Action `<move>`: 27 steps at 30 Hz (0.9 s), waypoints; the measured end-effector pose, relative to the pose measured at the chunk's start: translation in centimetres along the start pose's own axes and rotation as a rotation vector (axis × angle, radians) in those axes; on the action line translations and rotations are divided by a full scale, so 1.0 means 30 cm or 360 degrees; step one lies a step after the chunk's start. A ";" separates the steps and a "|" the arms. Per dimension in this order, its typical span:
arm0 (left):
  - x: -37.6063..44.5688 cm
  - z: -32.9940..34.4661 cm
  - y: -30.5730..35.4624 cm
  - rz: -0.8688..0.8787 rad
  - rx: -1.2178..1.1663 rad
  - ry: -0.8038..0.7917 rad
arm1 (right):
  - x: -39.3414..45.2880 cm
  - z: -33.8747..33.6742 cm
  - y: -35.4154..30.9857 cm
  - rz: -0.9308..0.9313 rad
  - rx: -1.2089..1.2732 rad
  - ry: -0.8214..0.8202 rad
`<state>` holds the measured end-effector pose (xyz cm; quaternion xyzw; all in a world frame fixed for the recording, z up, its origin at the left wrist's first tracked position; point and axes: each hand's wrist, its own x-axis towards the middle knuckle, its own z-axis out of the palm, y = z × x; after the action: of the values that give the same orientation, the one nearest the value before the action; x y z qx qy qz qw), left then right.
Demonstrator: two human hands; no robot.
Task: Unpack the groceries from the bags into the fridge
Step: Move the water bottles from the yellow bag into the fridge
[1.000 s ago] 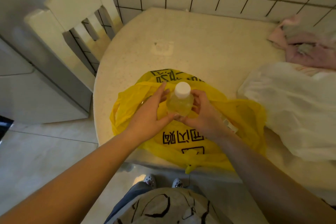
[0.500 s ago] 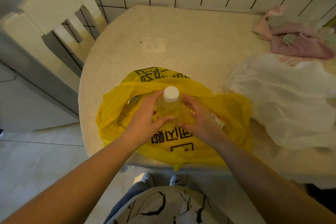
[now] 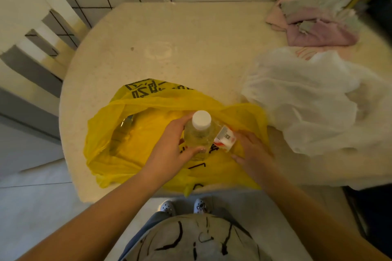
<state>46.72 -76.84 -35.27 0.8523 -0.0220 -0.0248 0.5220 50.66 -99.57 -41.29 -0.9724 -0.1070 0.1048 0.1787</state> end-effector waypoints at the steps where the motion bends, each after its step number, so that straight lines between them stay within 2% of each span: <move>1: -0.001 0.007 -0.002 0.0008 0.0006 -0.0010 | -0.007 -0.002 0.007 0.0073 -0.0056 -0.0035; 5: -0.003 0.017 -0.002 -0.0004 0.0001 0.0002 | -0.023 -0.005 0.033 0.0298 -0.0197 -0.0141; 8: -0.005 0.019 -0.002 -0.0035 -0.0029 0.0017 | -0.014 -0.001 0.038 0.0360 -0.0210 -0.0211; 16: -0.038 0.000 -0.002 -0.0068 0.0018 0.0061 | 0.018 0.030 -0.032 0.0257 -0.0174 -0.0153; 23: -0.089 -0.055 -0.029 -0.0141 0.0041 0.0230 | 0.071 0.056 -0.119 0.0142 0.0044 -0.0340; 25: -0.097 -0.069 -0.038 -0.0158 0.0019 0.0280 | 0.068 0.032 -0.113 0.0130 0.0208 -0.0236; 27: -0.096 -0.081 -0.046 -0.0206 -0.0027 0.0336 | 0.061 -0.013 -0.121 0.0095 0.0325 -0.0023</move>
<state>44.01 -73.88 -35.36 0.8453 0.0884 0.0313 0.5260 51.88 -95.94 -39.89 -0.9512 -0.0679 0.1273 0.2728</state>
